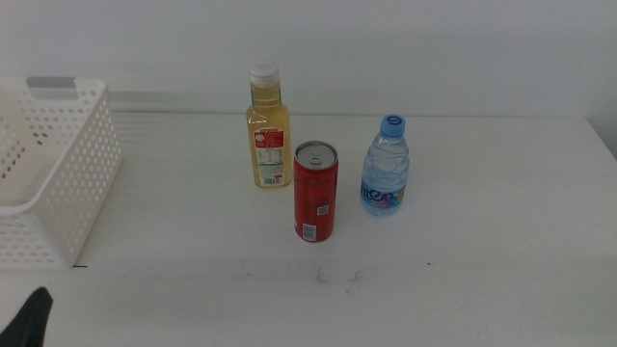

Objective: Use arms to grab the bottles and put them into the dustbin to the left of the table.

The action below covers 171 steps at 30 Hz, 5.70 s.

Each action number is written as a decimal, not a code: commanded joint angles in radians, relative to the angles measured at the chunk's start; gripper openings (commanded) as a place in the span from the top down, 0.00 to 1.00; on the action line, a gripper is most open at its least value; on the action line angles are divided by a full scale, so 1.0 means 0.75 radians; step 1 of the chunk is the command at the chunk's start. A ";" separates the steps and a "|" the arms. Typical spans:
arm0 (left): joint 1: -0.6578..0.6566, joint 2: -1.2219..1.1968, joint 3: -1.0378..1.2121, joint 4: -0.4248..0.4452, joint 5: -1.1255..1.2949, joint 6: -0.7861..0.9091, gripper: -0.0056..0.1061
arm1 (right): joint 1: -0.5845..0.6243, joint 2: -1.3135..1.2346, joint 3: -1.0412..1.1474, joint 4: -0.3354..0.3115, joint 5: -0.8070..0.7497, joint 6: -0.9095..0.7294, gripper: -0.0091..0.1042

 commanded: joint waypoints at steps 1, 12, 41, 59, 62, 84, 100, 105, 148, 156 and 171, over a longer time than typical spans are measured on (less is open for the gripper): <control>-0.013 0.048 0.001 -0.011 -0.102 0.000 0.11 | -0.009 -0.007 0.006 -0.011 -0.011 -0.009 0.17; -0.301 1.245 0.001 0.144 -1.419 -0.114 0.11 | -0.009 -0.007 0.006 -0.011 -0.011 -0.009 0.17; -0.358 1.928 -0.107 0.262 -1.870 -0.107 0.11 | -0.009 -0.007 0.006 -0.011 -0.011 -0.009 0.17; -0.745 2.359 -0.620 -0.172 -1.656 -0.105 0.11 | -0.009 -0.007 0.006 -0.011 -0.011 -0.009 0.17; -0.747 2.422 -0.700 -0.141 -1.597 -0.105 0.11 | -0.009 -0.007 0.006 -0.011 -0.011 -0.009 0.17; -0.747 2.750 -1.046 -0.125 -1.492 -0.163 0.11 | -0.009 -0.007 0.006 -0.011 -0.011 -0.009 0.17; -0.741 2.803 -1.125 -0.130 -1.482 -0.176 0.42 | -0.009 -0.007 0.006 -0.011 -0.011 -0.009 0.17; -0.734 2.800 -1.132 -0.099 -1.516 -0.172 0.75 | -0.009 -0.007 0.006 -0.011 -0.011 -0.009 0.17; 0.316 2.074 -1.976 0.017 1.158 0.240 0.92 | -0.009 -0.007 0.006 -0.011 -0.011 -0.009 0.17; 0.438 2.340 -2.047 -0.005 1.075 0.248 0.92 | -0.009 -0.007 0.006 -0.011 -0.011 -0.009 0.17; 0.438 2.554 -2.047 0.007 0.910 0.213 0.82 | -0.009 -0.007 0.006 -0.011 -0.011 -0.009 0.17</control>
